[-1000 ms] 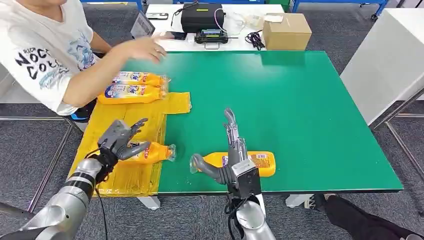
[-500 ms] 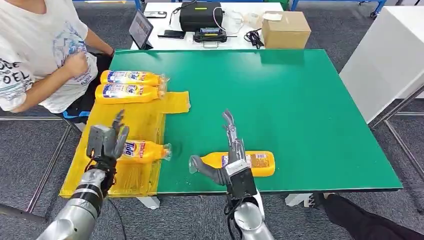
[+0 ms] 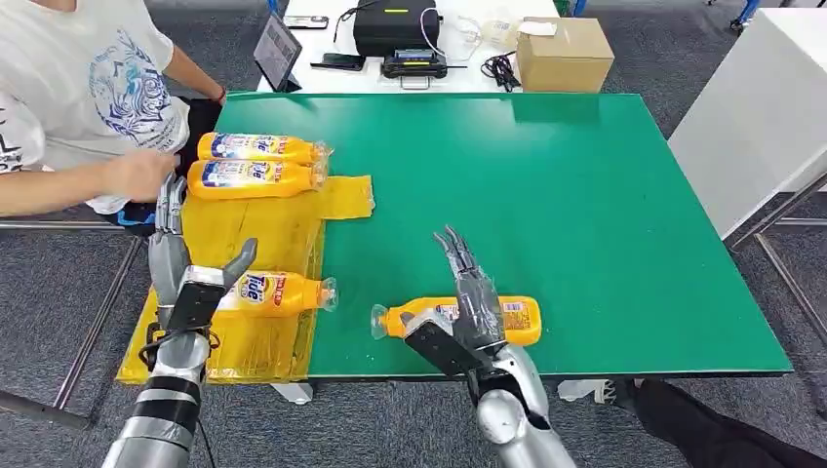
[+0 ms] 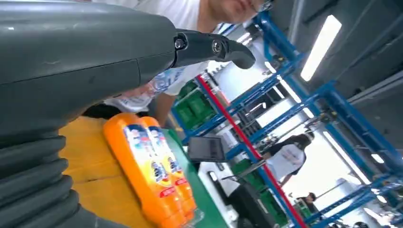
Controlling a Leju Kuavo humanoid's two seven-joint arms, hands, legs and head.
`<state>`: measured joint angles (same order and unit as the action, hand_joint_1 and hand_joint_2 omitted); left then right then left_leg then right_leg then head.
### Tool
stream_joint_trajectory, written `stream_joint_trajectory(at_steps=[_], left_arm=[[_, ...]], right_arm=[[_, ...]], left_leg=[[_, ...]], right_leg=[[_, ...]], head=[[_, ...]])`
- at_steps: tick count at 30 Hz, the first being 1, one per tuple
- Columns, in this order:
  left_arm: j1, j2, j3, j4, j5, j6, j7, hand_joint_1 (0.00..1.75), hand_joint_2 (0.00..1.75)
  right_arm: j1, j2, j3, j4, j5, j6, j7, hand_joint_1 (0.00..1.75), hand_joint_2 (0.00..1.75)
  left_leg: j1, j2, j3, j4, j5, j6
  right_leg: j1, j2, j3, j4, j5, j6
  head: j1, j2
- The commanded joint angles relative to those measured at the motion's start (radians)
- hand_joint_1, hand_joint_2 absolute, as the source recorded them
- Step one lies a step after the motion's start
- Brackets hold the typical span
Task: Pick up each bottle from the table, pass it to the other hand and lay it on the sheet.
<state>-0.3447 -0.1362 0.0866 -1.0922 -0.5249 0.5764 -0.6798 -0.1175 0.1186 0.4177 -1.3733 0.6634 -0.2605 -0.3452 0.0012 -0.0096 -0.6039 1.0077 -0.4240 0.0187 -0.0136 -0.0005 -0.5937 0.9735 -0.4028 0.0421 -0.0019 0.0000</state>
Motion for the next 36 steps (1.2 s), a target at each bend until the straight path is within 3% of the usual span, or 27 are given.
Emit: stream_joint_trajectory(at_steps=[1, 9, 17, 36], left_arm=[[0.023, 0.017, -0.064, -0.083, 0.024, 0.058, -0.018, 0.00, 1.75], [0.078, 0.005, -0.069, -0.115, 0.061, 0.013, -0.018, 0.00, 1.75], [0.019, 0.003, -0.103, 0.038, 0.080, -0.011, -0.018, 0.00, 1.75], [-0.032, -0.025, -0.155, 0.134, 0.117, -0.045, -0.018, 0.00, 1.75]], right_arm=[[-0.079, -0.095, 0.038, 0.100, 0.067, 0.033, 0.072, 0.00, 1.75], [-0.128, -0.280, 0.086, 0.149, 0.105, 0.254, 0.207, 0.00, 1.75], [-0.093, -0.415, 0.143, 0.181, -0.008, 0.383, 0.212, 0.00, 1.75], [-0.112, -0.546, 0.251, 0.151, -0.067, 0.457, 0.282, 0.00, 1.75]], left_leg=[[0.001, 0.002, 0.003, 0.000, -0.001, -0.001], [0.001, 0.000, 0.002, 0.000, -0.001, 0.000], [0.000, -0.003, 0.004, -0.001, -0.001, -0.001], [0.000, -0.003, 0.005, 0.001, 0.000, 0.000]], right_leg=[[0.001, 0.001, 0.003, 0.000, -0.001, -0.002], [0.001, 0.000, 0.002, -0.001, 0.000, 0.000], [0.000, -0.004, 0.006, -0.002, -0.002, -0.001], [0.000, -0.004, 0.006, -0.002, 0.000, 0.001]], head=[[0.000, 0.000], [0.000, 0.000], [0.000, 0.000], [0.000, 0.000]])
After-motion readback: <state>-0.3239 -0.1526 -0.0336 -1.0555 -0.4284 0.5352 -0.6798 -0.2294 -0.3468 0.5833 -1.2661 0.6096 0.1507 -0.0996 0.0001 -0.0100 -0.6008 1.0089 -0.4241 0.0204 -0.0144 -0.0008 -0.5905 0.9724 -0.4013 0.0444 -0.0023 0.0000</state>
